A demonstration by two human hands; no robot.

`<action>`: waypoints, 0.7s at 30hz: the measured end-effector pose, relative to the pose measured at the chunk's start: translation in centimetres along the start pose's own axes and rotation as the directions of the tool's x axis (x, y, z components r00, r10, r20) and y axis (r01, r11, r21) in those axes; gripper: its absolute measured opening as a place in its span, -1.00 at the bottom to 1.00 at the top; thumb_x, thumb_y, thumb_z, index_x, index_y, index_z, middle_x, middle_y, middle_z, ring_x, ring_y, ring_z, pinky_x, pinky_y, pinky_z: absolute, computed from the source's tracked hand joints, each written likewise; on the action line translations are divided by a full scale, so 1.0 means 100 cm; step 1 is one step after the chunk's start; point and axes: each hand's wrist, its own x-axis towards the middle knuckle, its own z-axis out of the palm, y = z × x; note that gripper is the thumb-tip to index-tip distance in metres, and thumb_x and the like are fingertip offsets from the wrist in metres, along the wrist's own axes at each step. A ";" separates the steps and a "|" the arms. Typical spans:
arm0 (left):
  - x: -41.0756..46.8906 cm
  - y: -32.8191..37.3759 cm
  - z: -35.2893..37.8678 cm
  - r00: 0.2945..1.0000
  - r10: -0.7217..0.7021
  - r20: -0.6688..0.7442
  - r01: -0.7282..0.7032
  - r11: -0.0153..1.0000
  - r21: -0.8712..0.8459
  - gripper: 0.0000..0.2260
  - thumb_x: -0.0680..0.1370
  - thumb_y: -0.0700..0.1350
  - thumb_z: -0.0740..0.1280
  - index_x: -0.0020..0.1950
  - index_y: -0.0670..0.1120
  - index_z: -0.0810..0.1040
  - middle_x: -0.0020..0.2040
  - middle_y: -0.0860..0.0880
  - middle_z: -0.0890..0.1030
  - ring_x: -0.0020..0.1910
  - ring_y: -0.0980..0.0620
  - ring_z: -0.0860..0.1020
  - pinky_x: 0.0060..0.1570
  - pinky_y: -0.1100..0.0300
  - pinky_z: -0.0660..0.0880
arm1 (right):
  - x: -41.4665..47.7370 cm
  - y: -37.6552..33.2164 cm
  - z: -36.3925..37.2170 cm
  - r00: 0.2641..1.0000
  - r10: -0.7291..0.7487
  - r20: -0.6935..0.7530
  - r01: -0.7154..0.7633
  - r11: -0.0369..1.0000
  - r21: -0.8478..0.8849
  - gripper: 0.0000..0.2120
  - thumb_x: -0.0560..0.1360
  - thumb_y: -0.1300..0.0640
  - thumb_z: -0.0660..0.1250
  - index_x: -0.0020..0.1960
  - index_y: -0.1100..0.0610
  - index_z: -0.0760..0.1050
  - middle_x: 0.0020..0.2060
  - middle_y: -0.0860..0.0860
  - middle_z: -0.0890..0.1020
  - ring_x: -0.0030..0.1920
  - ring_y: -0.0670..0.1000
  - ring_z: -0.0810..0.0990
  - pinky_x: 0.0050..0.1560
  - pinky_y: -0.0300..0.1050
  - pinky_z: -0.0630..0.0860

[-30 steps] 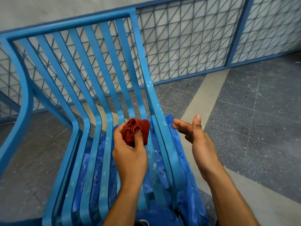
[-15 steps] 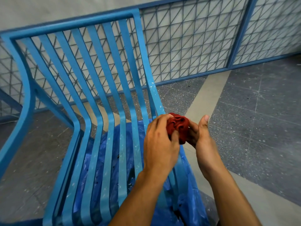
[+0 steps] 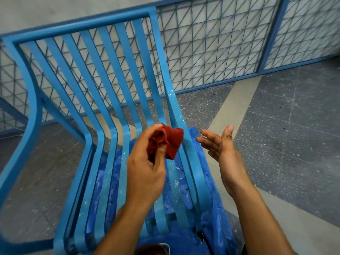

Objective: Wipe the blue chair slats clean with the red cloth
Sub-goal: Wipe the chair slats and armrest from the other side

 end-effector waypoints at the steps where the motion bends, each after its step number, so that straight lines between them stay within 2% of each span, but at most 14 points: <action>1: -0.009 0.003 0.003 0.998 0.059 0.030 -0.059 0.998 0.010 -0.57 0.56 -0.29 0.37 0.36 0.08 0.49 0.30 0.15 0.53 0.31 0.20 0.47 0.31 0.32 0.41 | 0.000 0.000 0.001 1.000 -0.001 -0.003 0.001 1.000 0.004 -0.15 0.43 -0.48 -0.21 0.29 -0.02 0.58 0.09 -0.07 0.71 0.23 -0.08 0.60 0.49 0.12 0.28; 4: -0.033 0.009 0.020 0.965 0.203 0.164 -0.214 0.976 0.049 -0.59 0.54 -0.29 0.38 0.34 0.05 0.53 0.36 0.10 0.49 0.38 0.12 0.44 0.39 0.27 0.34 | 0.002 0.002 0.004 1.000 0.008 -0.006 -0.008 0.999 0.047 -0.16 0.45 -0.53 -0.19 0.20 -0.02 0.63 0.04 -0.04 0.73 0.20 -0.04 0.63 0.45 0.14 0.34; 7: -0.051 0.008 0.036 0.928 0.253 0.273 -0.300 0.943 0.144 -0.58 0.54 -0.23 0.36 0.36 0.07 0.51 0.39 0.09 0.44 0.40 0.09 0.39 0.40 0.15 0.36 | 0.002 0.003 0.004 0.999 0.042 -0.009 -0.041 0.995 0.091 -0.15 0.43 -0.56 -0.16 0.15 -0.01 0.65 0.03 -0.01 0.74 0.20 0.02 0.64 0.44 0.18 0.35; 9: -0.055 0.003 0.039 0.920 0.264 0.289 -0.326 0.925 0.195 -0.58 0.55 -0.21 0.31 0.39 0.08 0.47 0.42 0.08 0.41 0.42 0.08 0.37 0.41 0.16 0.36 | 0.002 0.003 0.002 0.999 0.038 -0.011 -0.037 0.996 0.080 -0.15 0.41 -0.53 -0.17 0.16 -0.02 0.65 0.03 -0.01 0.74 0.19 0.00 0.64 0.45 0.16 0.34; 11: -0.051 -0.003 0.037 0.953 0.204 0.224 -0.248 0.950 0.190 -0.56 0.56 -0.20 0.31 0.41 0.11 0.45 0.42 0.10 0.41 0.40 0.11 0.39 0.41 0.22 0.36 | 0.001 0.003 0.000 1.000 0.025 -0.008 -0.024 0.998 0.061 -0.15 0.39 -0.51 -0.18 0.18 -0.02 0.64 0.03 -0.02 0.74 0.18 -0.03 0.64 0.45 0.13 0.33; 13: -0.041 -0.012 0.031 0.995 0.047 0.087 -0.059 0.988 0.140 -0.54 0.55 -0.23 0.36 0.39 0.15 0.46 0.38 0.12 0.45 0.34 0.15 0.44 0.39 0.19 0.40 | 0.001 0.002 -0.002 1.000 0.017 -0.011 -0.016 0.999 0.039 -0.13 0.38 -0.51 -0.19 0.22 -0.02 0.62 0.04 -0.04 0.73 0.19 -0.07 0.63 0.46 0.10 0.32; 15: -0.029 -0.020 0.023 0.995 -0.095 -0.025 0.097 0.992 0.080 -0.57 0.56 -0.23 0.37 0.36 0.15 0.47 0.31 0.13 0.51 0.27 0.19 0.49 0.34 0.17 0.46 | 0.001 0.003 -0.003 1.000 0.019 -0.009 -0.019 0.999 0.032 -0.11 0.38 -0.51 -0.20 0.25 -0.01 0.61 0.06 -0.04 0.73 0.20 -0.09 0.62 0.47 0.08 0.31; 16: -0.025 -0.022 0.019 0.991 -0.116 -0.059 0.119 0.991 0.055 -0.59 0.57 -0.23 0.36 0.34 0.14 0.48 0.28 0.14 0.53 0.25 0.21 0.50 0.31 0.18 0.47 | 0.001 0.003 -0.002 1.000 0.021 -0.004 -0.021 0.999 0.032 -0.11 0.38 -0.50 -0.20 0.26 -0.01 0.60 0.07 -0.04 0.72 0.20 -0.09 0.62 0.47 0.07 0.30; 18: -0.024 -0.017 0.014 0.994 -0.073 -0.079 0.075 0.997 0.014 -0.61 0.57 -0.23 0.36 0.34 0.10 0.49 0.25 0.13 0.55 0.24 0.19 0.52 0.27 0.23 0.47 | 0.002 0.003 0.001 1.000 0.021 0.007 -0.021 1.000 0.023 -0.11 0.38 -0.49 -0.21 0.27 -0.01 0.59 0.08 -0.04 0.72 0.21 -0.09 0.61 0.47 0.07 0.30; 21: -0.035 -0.003 0.020 0.996 0.088 0.030 -0.088 0.996 0.008 -0.59 0.54 -0.29 0.39 0.34 0.03 0.52 0.29 0.08 0.54 0.30 0.15 0.49 0.27 0.38 0.40 | 0.002 0.003 0.005 1.000 0.024 0.008 -0.024 0.999 0.029 -0.12 0.39 -0.50 -0.20 0.24 0.00 0.61 0.06 -0.03 0.73 0.20 -0.05 0.63 0.45 0.11 0.32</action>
